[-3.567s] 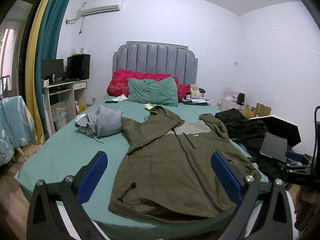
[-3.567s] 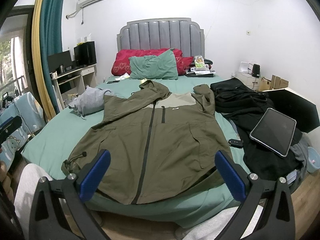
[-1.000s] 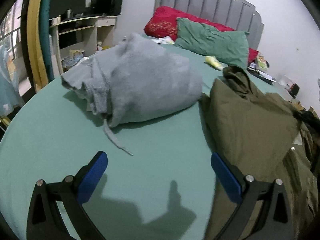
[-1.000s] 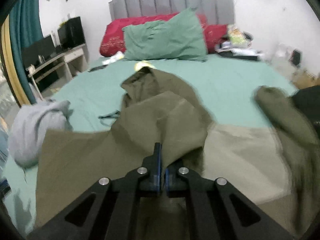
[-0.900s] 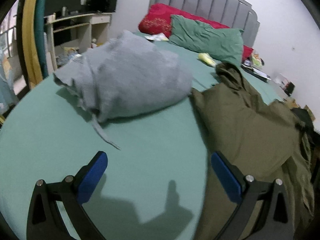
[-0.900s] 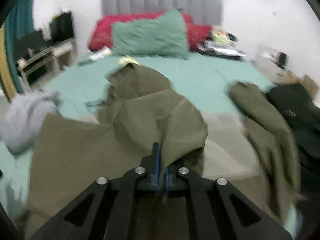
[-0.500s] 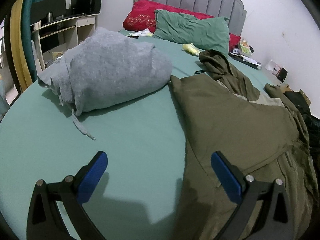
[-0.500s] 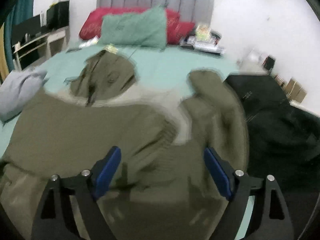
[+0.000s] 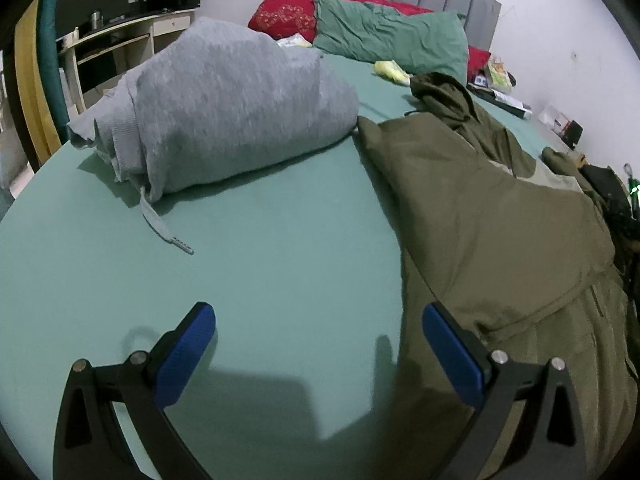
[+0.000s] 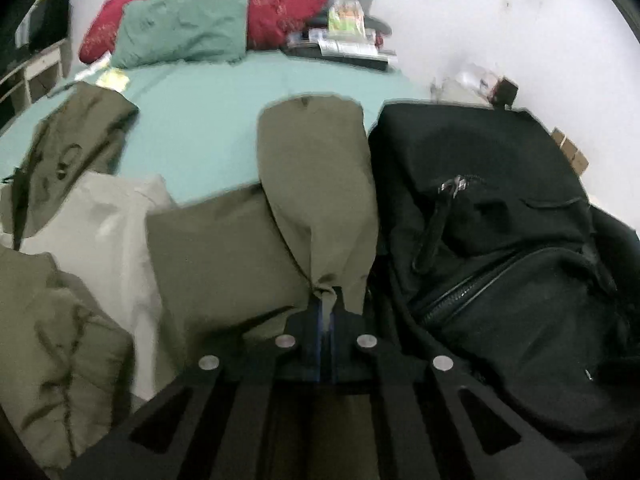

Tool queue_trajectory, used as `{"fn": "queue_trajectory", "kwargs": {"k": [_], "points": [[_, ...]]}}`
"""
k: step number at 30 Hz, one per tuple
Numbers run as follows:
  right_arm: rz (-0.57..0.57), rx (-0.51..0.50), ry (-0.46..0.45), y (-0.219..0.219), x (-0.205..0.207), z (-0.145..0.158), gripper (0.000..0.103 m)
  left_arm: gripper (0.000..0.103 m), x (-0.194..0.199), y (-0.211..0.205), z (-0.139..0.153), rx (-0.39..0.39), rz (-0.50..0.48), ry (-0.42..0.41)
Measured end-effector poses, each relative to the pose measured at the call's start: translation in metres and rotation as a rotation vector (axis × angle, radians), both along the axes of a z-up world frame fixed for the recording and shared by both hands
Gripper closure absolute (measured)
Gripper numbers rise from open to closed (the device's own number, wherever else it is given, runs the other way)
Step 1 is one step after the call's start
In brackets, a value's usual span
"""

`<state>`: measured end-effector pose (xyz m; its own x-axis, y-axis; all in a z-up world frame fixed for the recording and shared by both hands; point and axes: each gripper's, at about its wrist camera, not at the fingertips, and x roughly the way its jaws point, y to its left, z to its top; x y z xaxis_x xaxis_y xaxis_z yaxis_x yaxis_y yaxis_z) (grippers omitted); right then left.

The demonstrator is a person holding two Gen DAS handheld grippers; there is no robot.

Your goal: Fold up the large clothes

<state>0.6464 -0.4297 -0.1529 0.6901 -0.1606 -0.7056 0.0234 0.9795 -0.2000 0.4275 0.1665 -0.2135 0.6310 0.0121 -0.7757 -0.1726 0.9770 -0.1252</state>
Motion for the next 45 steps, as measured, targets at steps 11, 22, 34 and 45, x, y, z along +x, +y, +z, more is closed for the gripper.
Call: {"fn": "queue_trajectory", "kwargs": {"k": [11,22,34,45], "points": [[0.544,0.221,0.152,0.119,-0.166,0.067,0.1,0.0,-0.014,-0.005,0.032,-0.051,-0.027,-0.083],[0.462,0.125,0.116,0.162,-0.178,0.069,0.024,0.0,-0.022,0.013,0.038,-0.109,-0.004,-0.076],[0.119,0.181,0.048,0.161,0.006,0.037,0.1,0.0,-0.006,0.024,0.031,-0.113,0.009,-0.05],[0.54,0.045,-0.399,0.315,-0.063,0.186,0.102,0.0,-0.019,0.03,0.052,-0.149,0.023,-0.102]]}}
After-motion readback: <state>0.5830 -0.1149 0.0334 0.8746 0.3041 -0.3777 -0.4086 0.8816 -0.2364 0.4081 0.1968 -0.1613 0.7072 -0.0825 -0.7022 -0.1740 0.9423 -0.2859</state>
